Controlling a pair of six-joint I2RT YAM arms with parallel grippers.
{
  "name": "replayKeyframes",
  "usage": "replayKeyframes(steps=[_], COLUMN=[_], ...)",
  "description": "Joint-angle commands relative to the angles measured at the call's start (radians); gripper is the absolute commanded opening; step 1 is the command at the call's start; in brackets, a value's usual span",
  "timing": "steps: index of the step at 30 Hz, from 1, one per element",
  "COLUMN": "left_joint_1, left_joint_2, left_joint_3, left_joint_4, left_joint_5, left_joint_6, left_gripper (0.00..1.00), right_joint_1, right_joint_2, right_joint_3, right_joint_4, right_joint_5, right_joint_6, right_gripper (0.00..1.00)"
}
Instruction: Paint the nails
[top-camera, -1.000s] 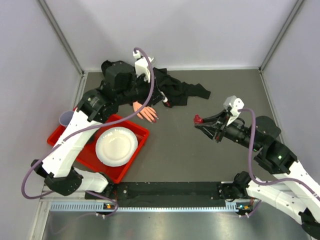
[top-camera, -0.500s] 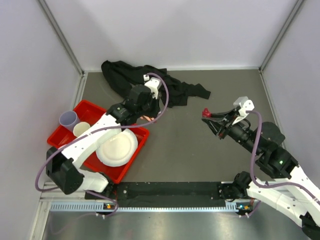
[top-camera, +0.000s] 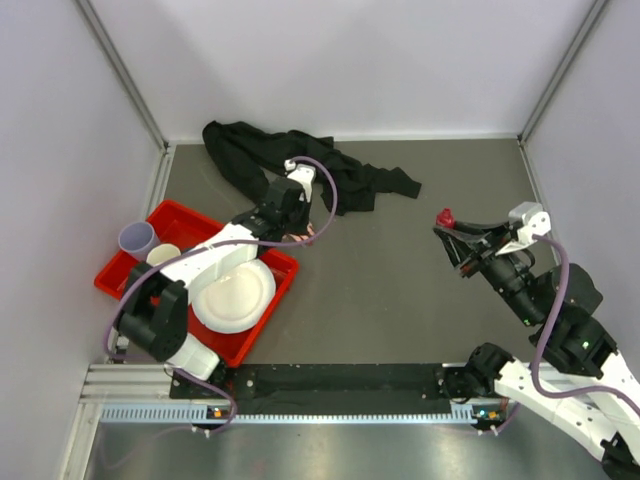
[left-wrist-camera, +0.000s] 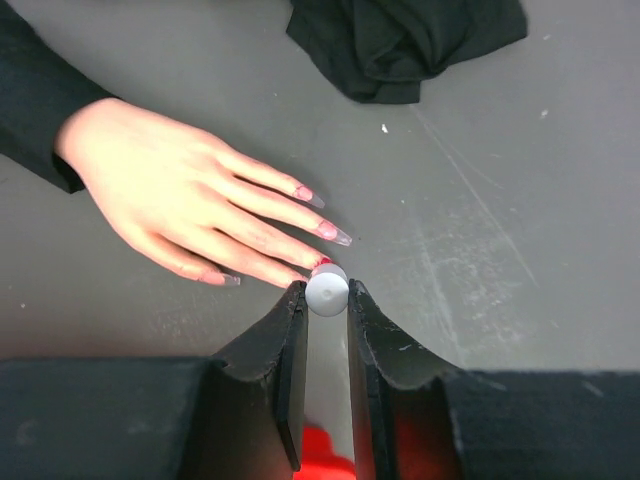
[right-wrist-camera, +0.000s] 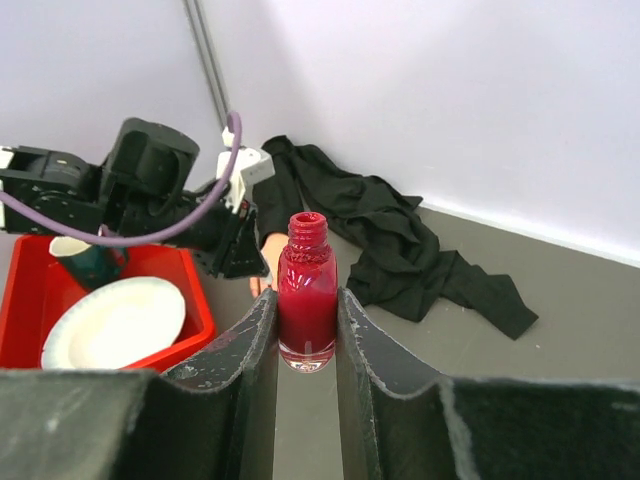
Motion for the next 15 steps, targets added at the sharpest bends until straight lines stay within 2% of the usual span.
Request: replayKeyframes(steps=[1, 15], left_joint_1=[-0.001, 0.0], left_joint_2=[0.049, 0.07], left_joint_3=[0.044, -0.006], left_joint_4=[0.078, 0.07], left_joint_5=[-0.049, -0.057], left_joint_6=[0.022, 0.023], left_gripper=[0.0, 0.0], right_joint_1=[-0.006, -0.006], right_joint_2=[-0.022, -0.039], right_joint_3=[0.001, -0.012], right_joint_4=[0.007, -0.001], right_joint_5=[0.024, 0.025], right_joint_6=[-0.018, -0.013], right_gripper=[0.0, 0.0])
